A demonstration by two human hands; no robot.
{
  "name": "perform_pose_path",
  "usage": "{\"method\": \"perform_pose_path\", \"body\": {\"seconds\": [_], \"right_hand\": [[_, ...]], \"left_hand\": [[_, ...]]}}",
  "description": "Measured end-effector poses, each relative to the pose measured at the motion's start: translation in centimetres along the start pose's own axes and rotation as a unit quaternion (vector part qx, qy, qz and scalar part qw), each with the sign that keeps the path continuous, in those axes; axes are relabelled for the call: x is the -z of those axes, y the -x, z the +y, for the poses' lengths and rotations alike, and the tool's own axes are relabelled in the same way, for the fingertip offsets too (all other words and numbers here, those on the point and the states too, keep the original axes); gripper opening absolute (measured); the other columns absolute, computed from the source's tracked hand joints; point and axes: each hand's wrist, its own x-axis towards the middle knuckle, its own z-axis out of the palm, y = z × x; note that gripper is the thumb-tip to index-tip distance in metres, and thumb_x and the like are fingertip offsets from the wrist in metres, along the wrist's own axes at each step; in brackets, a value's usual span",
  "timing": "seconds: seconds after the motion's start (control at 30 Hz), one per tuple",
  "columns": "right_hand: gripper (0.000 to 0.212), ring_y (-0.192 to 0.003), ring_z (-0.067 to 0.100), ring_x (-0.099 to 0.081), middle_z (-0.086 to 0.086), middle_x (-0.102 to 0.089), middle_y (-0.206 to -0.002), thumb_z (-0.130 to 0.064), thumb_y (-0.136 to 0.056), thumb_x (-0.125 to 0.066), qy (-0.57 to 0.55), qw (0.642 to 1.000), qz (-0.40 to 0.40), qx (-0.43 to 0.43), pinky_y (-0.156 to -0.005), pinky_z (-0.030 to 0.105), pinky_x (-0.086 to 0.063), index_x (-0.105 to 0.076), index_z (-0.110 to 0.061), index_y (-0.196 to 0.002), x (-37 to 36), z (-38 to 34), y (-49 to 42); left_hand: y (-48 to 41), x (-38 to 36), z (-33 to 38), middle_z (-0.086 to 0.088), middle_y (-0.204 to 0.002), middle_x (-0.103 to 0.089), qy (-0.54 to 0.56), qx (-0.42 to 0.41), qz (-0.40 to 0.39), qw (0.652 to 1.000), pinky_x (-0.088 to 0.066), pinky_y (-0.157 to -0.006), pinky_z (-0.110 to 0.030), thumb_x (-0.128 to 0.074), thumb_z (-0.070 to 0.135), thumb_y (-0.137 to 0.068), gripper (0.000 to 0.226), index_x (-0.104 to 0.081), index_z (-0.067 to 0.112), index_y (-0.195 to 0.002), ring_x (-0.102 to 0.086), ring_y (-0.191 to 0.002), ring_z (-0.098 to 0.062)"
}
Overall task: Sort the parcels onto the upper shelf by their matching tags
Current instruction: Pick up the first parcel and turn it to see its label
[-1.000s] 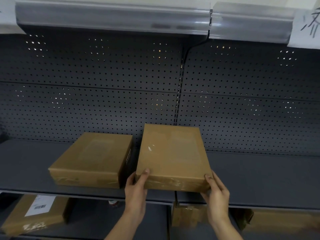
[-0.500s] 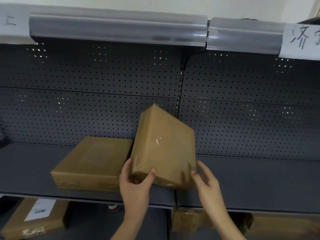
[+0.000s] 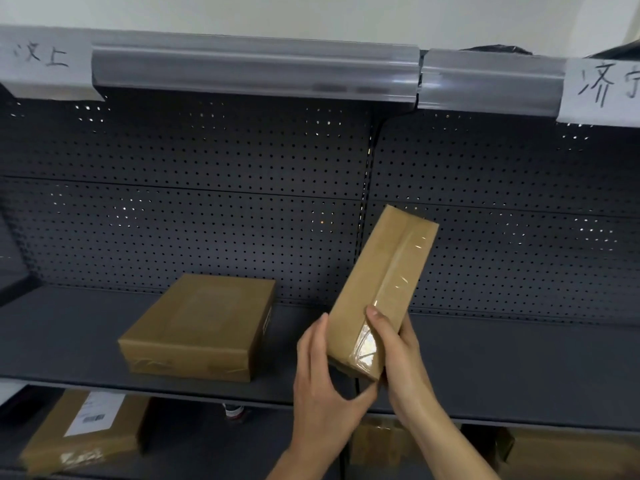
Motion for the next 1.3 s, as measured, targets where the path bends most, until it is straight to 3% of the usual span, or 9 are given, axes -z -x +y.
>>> {"method": "perform_pose_path", "body": {"seconds": [0.2, 0.5, 0.57, 0.73, 0.87, 0.97, 1.1, 1.23, 1.3], "right_hand": [[0.041, -0.114, 0.021, -0.067, 0.001, -0.072, -0.123, -0.034, -0.094, -0.059, -0.098, 0.994, 0.052, -0.015, -0.106, 0.051, -0.047, -0.059, -0.024, -0.134, 1.7, 0.6, -0.3], [0.044, -0.109, 0.035, -0.069, 0.018, -0.072, -0.123, -0.038, -0.098, -0.051, -0.282, 0.952, 0.057, -0.100, -0.090, 0.048, -0.055, -0.063, -0.012, -0.131, 4.3, 2.0, 0.5], [0.043, -0.107, 0.035, -0.069, 0.019, -0.072, -0.123, -0.040, -0.098, -0.049, -0.307, 0.944, 0.050, -0.112, -0.089, 0.049, -0.054, -0.066, -0.014, -0.128, 5.3, 2.3, 0.5], [0.045, -0.106, 0.038, -0.070, 0.019, -0.072, -0.124, -0.041, -0.094, -0.049, -0.326, 0.939, 0.007, -0.111, -0.080, 0.048, -0.059, -0.071, -0.015, -0.125, 7.2, 2.6, 0.8], [0.052, -0.112, 0.039, -0.069, 0.020, -0.068, -0.130, -0.046, -0.089, -0.051, -0.319, 0.940, -0.024, -0.114, -0.083, 0.049, -0.060, -0.070, -0.016, -0.127, 7.9, 3.2, 1.0], [0.058, -0.112, 0.040, -0.069, 0.021, -0.069, -0.129, -0.048, -0.075, -0.063, -0.313, 0.942, -0.052, -0.112, -0.083, 0.049, -0.060, -0.074, -0.015, -0.122, 8.1, 3.5, 1.1], [0.055, -0.107, 0.038, -0.071, 0.020, -0.071, -0.124, -0.047, -0.077, -0.062, -0.310, 0.943, -0.054, -0.106, -0.079, 0.046, -0.062, -0.075, -0.015, -0.120, 8.1, 3.5, 0.8], [0.045, -0.102, 0.029, -0.072, 0.013, -0.075, -0.116, -0.038, -0.098, -0.043, -0.253, 0.964, -0.007, -0.084, -0.070, 0.037, -0.062, -0.069, -0.015, -0.126, 8.1, 3.9, 0.0], [0.041, -0.116, 0.025, -0.066, 0.008, -0.070, -0.128, -0.033, -0.104, -0.038, -0.184, 0.981, 0.025, -0.048, -0.087, 0.040, -0.056, -0.058, -0.020, -0.138, 8.1, 3.9, -0.5]], "left_hand": [[0.5, 0.1, -1.1, 0.027, -0.152, -0.034, 0.040, -0.035, -0.083, 0.995, -0.030, -0.113, -0.016, -0.080, 0.031, -0.076, 0.090, -0.030, 0.032, -0.151, -0.034, -0.143, -0.001], [-0.1, 0.0, -1.8, 0.008, -0.156, -0.040, 0.023, -0.113, -0.102, 0.988, -0.023, -0.121, -0.047, -0.065, 0.022, -0.089, 0.065, -0.040, 0.016, -0.148, -0.031, -0.148, -0.016], [-0.4, 0.7, -3.0, 0.006, -0.153, -0.045, 0.020, -0.071, -0.048, 0.996, -0.027, -0.119, -0.050, -0.058, 0.030, -0.091, 0.055, -0.047, 0.019, -0.144, -0.033, -0.146, -0.015], [-1.8, 3.1, -5.9, 0.004, -0.145, -0.049, 0.076, 0.183, 0.077, 0.977, -0.035, -0.114, -0.044, -0.052, 0.054, -0.087, 0.053, -0.049, 0.034, -0.136, -0.042, -0.137, -0.015], [-2.5, 3.5, -7.5, 0.004, -0.144, -0.048, 0.183, 0.376, 0.041, 0.907, -0.033, -0.111, -0.038, -0.060, 0.051, -0.089, 0.055, -0.049, 0.029, -0.138, -0.044, -0.132, -0.019], [-2.5, 3.5, -7.6, -0.004, -0.135, -0.056, 0.306, 0.490, -0.015, 0.816, -0.043, -0.106, -0.054, -0.065, 0.048, -0.084, 0.048, -0.052, 0.028, -0.126, -0.053, -0.124, -0.030], [-2.4, 3.5, -7.8, -0.013, -0.132, -0.059, 0.407, 0.494, -0.017, 0.768, -0.050, -0.095, -0.061, -0.068, 0.035, -0.083, 0.048, -0.054, 0.021, -0.126, -0.058, -0.119, -0.037], [-2.4, 3.7, -7.5, -0.012, -0.130, -0.059, 0.400, 0.450, 0.037, 0.798, -0.052, -0.094, -0.057, -0.066, 0.030, -0.085, 0.044, -0.056, 0.014, -0.125, -0.058, -0.118, -0.033], [-2.4, 4.0, -7.4, -0.008, -0.130, -0.059, 0.365, 0.418, 0.064, 0.829, -0.054, -0.091, -0.051, -0.063, 0.029, -0.090, 0.048, -0.051, 0.012, -0.134, -0.059, -0.116, -0.028]]}}
